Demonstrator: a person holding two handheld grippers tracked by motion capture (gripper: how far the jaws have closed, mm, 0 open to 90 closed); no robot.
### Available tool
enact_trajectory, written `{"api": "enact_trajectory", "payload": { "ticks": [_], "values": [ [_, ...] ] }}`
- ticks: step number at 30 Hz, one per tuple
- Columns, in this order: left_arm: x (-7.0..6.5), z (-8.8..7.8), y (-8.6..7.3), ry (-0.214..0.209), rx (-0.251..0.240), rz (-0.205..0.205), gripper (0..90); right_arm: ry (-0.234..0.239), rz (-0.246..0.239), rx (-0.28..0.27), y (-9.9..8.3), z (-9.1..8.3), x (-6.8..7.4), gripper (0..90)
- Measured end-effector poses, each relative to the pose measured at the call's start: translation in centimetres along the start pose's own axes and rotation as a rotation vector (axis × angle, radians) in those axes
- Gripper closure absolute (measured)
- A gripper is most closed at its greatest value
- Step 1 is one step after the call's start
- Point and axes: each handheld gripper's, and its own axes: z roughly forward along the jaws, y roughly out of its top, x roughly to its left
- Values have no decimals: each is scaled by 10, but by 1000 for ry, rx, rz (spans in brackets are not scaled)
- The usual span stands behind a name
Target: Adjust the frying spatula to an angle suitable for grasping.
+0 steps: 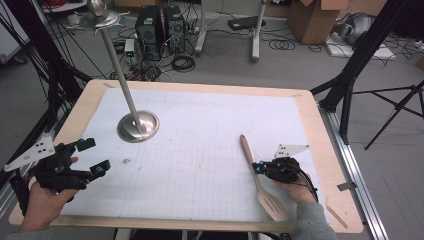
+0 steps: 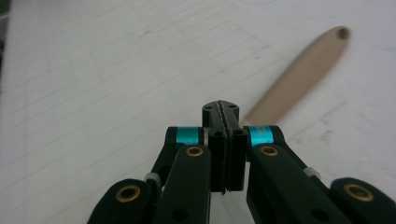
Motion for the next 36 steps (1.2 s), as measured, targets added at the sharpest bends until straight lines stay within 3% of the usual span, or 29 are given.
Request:
{"api": "enact_trajectory", "payload": {
  "ticks": [7,9,13,14,16,27,36],
  "values": [
    [-2,-4,0,4,-1,9,27,-47,27,-9,-1,4,-18,900],
    [-2,-5,0,9,0,9,27,-66,34,18,-2,8,-22,900],
    [-2,-7,-2,12,5,7,27,-74,17,36,0,10,-23,900],
    [-2,-7,-2,14,5,5,27,-84,9,72,2,14,-22,900],
    [-2,-7,-3,14,6,4,27,-86,1,85,2,16,-21,900],
    [-1,-8,-4,20,13,1,27,-79,-24,85,12,27,-18,900],
    [-1,-8,-5,22,13,0,27,-76,-53,118,22,38,-13,900]
  ]
}}
